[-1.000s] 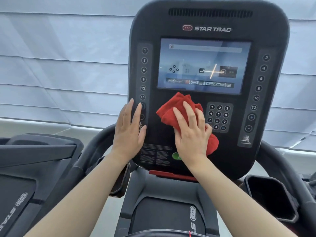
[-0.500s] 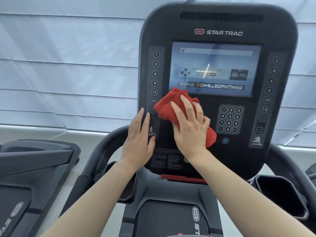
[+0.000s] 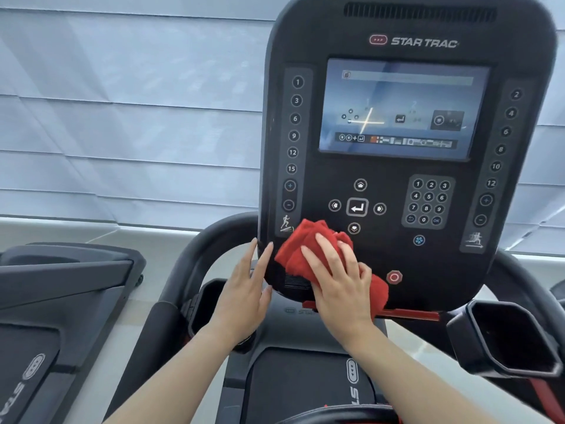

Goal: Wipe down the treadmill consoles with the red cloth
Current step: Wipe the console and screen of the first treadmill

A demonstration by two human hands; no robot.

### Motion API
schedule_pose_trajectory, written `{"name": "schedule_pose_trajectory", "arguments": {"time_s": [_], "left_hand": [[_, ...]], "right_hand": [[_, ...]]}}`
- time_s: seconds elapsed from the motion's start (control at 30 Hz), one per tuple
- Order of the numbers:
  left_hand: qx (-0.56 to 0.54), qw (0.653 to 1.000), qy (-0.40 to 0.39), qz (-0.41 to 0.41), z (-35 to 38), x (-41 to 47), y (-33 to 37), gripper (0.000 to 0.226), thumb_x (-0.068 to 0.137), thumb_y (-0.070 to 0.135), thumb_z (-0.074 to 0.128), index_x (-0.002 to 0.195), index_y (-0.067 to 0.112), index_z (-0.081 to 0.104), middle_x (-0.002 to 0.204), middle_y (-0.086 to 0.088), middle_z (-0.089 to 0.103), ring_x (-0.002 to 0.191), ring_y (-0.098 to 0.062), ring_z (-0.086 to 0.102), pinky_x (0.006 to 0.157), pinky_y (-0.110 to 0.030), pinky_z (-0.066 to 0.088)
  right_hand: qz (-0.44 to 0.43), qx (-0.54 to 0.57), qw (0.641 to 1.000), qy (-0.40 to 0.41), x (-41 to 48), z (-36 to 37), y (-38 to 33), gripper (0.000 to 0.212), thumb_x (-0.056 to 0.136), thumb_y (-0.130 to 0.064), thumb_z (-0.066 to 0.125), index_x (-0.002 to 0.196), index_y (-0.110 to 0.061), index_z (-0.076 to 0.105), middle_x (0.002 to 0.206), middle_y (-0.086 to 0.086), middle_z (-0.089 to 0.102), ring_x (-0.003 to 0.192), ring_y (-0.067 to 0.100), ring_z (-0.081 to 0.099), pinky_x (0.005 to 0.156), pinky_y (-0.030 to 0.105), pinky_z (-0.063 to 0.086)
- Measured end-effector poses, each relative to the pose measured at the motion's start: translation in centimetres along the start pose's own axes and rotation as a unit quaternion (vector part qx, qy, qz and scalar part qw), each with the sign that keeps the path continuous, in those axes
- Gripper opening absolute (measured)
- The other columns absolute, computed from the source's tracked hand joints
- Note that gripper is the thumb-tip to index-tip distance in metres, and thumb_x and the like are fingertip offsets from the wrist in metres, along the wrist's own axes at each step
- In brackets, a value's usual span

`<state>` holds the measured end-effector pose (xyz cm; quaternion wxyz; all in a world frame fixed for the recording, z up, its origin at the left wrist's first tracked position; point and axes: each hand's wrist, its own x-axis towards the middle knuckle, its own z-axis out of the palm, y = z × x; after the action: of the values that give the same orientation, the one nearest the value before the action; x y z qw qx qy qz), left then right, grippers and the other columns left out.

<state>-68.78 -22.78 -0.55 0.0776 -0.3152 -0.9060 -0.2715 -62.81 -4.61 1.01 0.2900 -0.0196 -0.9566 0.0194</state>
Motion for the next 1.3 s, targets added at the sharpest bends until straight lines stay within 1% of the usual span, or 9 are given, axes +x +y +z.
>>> {"name": "schedule_pose_trajectory", "arguments": {"time_s": [0.2, 0.3, 0.43, 0.6, 0.77, 0.87, 1.03, 1.2, 1.3], "left_hand": [[-0.006, 1.0, -0.023, -0.012, 1.3, -1.0, -1.0, 0.094, 0.088, 0.016, 0.057, 0.143, 0.04, -0.016, 0.155, -0.011, 0.011, 0.137, -0.027, 0.027, 0.108, -0.029, 0.023], [0.007, 0.999, -0.028, -0.013, 1.6, -1.6, -1.5, 0.09, 0.086, 0.016, 0.058, 0.146, 0.033, -0.008, 0.153, -0.013, 0.018, 0.134, -0.028, 0.031, 0.109, -0.032, 0.025], [0.018, 0.999, -0.036, -0.02, 1.9, -2.4, -1.9, 0.087, 0.085, 0.018, 0.059, 0.147, 0.022, -0.002, 0.151, -0.015, 0.023, 0.137, -0.028, 0.028, 0.11, -0.039, 0.029], [0.05, 0.997, -0.042, -0.051, 2.1, -2.7, -2.4, 0.077, 0.084, 0.032, 0.048, 0.145, 0.004, 0.01, 0.145, -0.021, 0.034, 0.134, -0.031, 0.034, 0.108, -0.034, 0.022], [0.051, 0.997, -0.029, -0.041, 1.5, -2.2, -2.1, 0.073, 0.087, 0.039, 0.034, 0.147, 0.008, 0.007, 0.15, -0.016, 0.025, 0.138, -0.025, 0.024, 0.112, -0.031, 0.013], [0.012, 0.999, -0.005, -0.036, 0.5, -1.3, -1.1, 0.073, 0.088, 0.029, 0.045, 0.147, 0.008, 0.008, 0.153, -0.012, 0.017, 0.139, -0.023, 0.02, 0.114, -0.028, 0.012], [0.045, 0.998, 0.023, 0.023, -0.8, 0.5, 2.1, 0.069, 0.086, 0.029, 0.039, 0.146, 0.006, 0.016, 0.152, -0.015, 0.014, 0.135, -0.027, 0.027, 0.112, -0.033, 0.021], [0.086, 0.991, -0.016, 0.101, 0.9, 1.5, 5.0, 0.072, 0.084, 0.022, 0.052, 0.146, 0.009, 0.018, 0.151, -0.015, 0.018, 0.136, -0.029, 0.027, 0.111, -0.042, 0.027], [0.104, 0.99, -0.042, 0.09, 2.5, 1.6, 6.5, 0.068, 0.084, 0.029, 0.044, 0.146, 0.013, 0.021, 0.152, -0.01, 0.021, 0.137, -0.027, 0.025, 0.108, -0.051, 0.029]], "right_hand": [[0.026, 0.039, 0.999, 0.002, 2.7, -0.7, -1.5, 0.049, 0.084, -0.025, 0.053, 0.131, -0.03, 0.046, 0.144, -0.004, 0.034, 0.127, 0.026, 0.034, 0.081, 0.044, 0.041], [0.021, 0.032, 0.999, 0.003, 2.7, -0.4, -2.1, 0.051, 0.083, -0.022, 0.058, 0.132, -0.03, 0.046, 0.144, -0.004, 0.032, 0.127, 0.026, 0.034, 0.081, 0.044, 0.041], [-0.042, 0.0, 0.999, -0.017, 0.1, 0.2, -1.7, 0.063, 0.074, -0.014, 0.069, 0.131, -0.03, 0.048, 0.145, -0.005, 0.034, 0.126, 0.026, 0.038, 0.079, 0.044, 0.042], [-0.076, -0.017, 0.996, -0.05, -0.6, -0.1, -0.7, 0.073, 0.065, -0.009, 0.07, 0.131, -0.03, 0.047, 0.146, -0.005, 0.036, 0.127, 0.026, 0.039, 0.079, 0.047, 0.041], [0.01, 0.008, 1.0, 0.02, 2.4, -0.7, -0.6, 0.055, 0.08, -0.014, 0.061, 0.13, -0.031, 0.047, 0.144, -0.005, 0.034, 0.127, 0.025, 0.036, 0.082, 0.044, 0.035], [0.009, 0.006, 1.0, 0.026, 1.9, -0.5, -0.5, 0.055, 0.081, -0.015, 0.061, 0.131, -0.032, 0.046, 0.144, -0.005, 0.033, 0.127, 0.026, 0.036, 0.083, 0.044, 0.036], [-0.018, -0.019, 1.0, 0.007, -1.3, -0.9, 2.2, 0.059, 0.076, -0.008, 0.066, 0.129, -0.031, 0.05, 0.144, -0.005, 0.038, 0.125, 0.026, 0.041, 0.079, 0.042, 0.039], [0.068, -0.027, 0.997, 0.032, -1.8, -2.3, 6.3, 0.049, 0.081, -0.014, 0.053, 0.127, -0.03, 0.05, 0.139, -0.001, 0.044, 0.123, 0.027, 0.041, 0.077, 0.043, 0.04], [0.109, -0.011, 0.993, 0.033, -2.4, -3.0, 8.3, 0.048, 0.082, -0.017, 0.051, 0.129, -0.03, 0.048, 0.139, -0.001, 0.044, 0.122, 0.028, 0.041, 0.074, 0.042, 0.041]]}}
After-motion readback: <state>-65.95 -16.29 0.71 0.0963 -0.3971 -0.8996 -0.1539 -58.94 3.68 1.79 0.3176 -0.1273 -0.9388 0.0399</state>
